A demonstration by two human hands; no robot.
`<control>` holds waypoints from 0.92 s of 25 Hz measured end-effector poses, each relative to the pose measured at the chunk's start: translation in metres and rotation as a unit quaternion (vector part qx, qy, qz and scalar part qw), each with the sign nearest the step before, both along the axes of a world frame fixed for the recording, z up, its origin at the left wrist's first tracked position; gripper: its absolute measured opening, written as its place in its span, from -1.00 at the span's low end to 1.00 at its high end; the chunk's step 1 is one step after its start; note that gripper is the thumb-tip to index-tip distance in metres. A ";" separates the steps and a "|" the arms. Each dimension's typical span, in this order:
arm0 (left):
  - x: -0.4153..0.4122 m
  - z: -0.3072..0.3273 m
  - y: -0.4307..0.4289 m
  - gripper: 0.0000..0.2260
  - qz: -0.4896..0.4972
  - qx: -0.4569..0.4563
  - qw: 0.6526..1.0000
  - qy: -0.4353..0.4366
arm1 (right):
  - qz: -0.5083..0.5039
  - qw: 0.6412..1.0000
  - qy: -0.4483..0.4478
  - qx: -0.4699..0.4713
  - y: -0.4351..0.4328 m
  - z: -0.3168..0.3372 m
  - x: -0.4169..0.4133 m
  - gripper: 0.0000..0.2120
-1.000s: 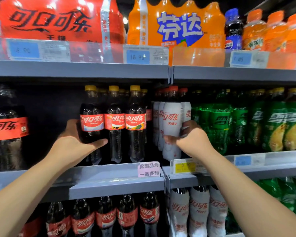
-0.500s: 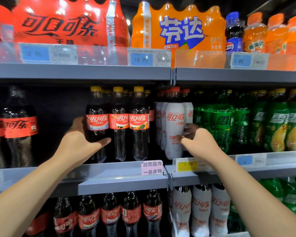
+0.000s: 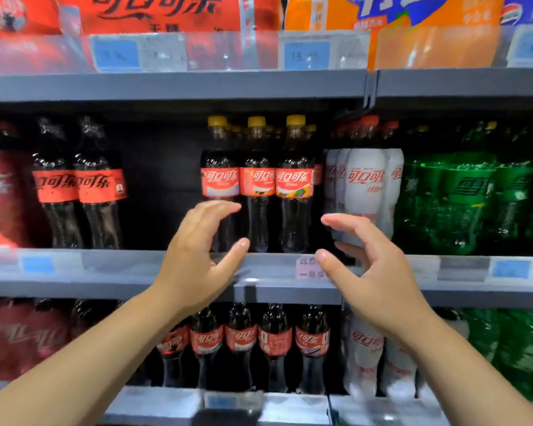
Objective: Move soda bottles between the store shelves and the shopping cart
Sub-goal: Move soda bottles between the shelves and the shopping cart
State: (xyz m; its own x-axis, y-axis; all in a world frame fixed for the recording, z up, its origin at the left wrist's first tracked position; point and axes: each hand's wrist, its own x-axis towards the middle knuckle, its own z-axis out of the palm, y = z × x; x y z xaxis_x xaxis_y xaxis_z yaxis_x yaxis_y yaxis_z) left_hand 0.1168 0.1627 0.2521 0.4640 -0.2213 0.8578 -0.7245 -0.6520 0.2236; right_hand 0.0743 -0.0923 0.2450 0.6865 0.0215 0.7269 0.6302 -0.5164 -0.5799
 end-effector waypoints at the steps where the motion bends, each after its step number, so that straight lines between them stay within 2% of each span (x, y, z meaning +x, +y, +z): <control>1: -0.010 -0.008 0.004 -0.60 -0.007 0.008 1.000 0.013 | 0.021 1.000 0.001 -0.012 0.010 -0.005 -0.002 -0.62; 6: -0.071 -0.050 0.054 -0.64 0.030 0.069 0.996 0.044 | 0.097 0.994 -0.050 -0.027 0.056 -0.028 -0.024 -0.65; 10: -0.135 -0.079 0.129 -0.68 0.118 0.065 0.988 0.075 | 0.185 0.983 -0.015 -0.012 0.120 -0.055 -0.052 -0.65; 16: -0.247 -0.143 0.278 -0.70 0.261 -0.027 0.947 0.184 | 0.313 0.947 0.020 -0.067 0.257 -0.119 -0.106 -0.64; 19: -0.304 -0.181 0.354 -0.70 0.330 -0.085 0.915 0.216 | 0.368 0.928 0.048 -0.046 0.333 -0.162 -0.145 -0.67; 23: -0.361 -0.234 0.446 -0.66 0.348 -0.115 0.882 0.294 | 0.388 0.919 0.069 -0.030 0.425 -0.229 -0.196 -0.69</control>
State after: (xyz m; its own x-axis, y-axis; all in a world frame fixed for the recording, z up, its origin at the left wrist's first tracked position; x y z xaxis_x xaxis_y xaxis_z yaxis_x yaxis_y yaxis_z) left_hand -0.2437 0.6085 0.0179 0.7984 0.4427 0.4082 0.1200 -0.7813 0.6126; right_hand -0.1219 0.3322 0.0161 0.5331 0.5800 0.6159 0.7447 0.0238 -0.6670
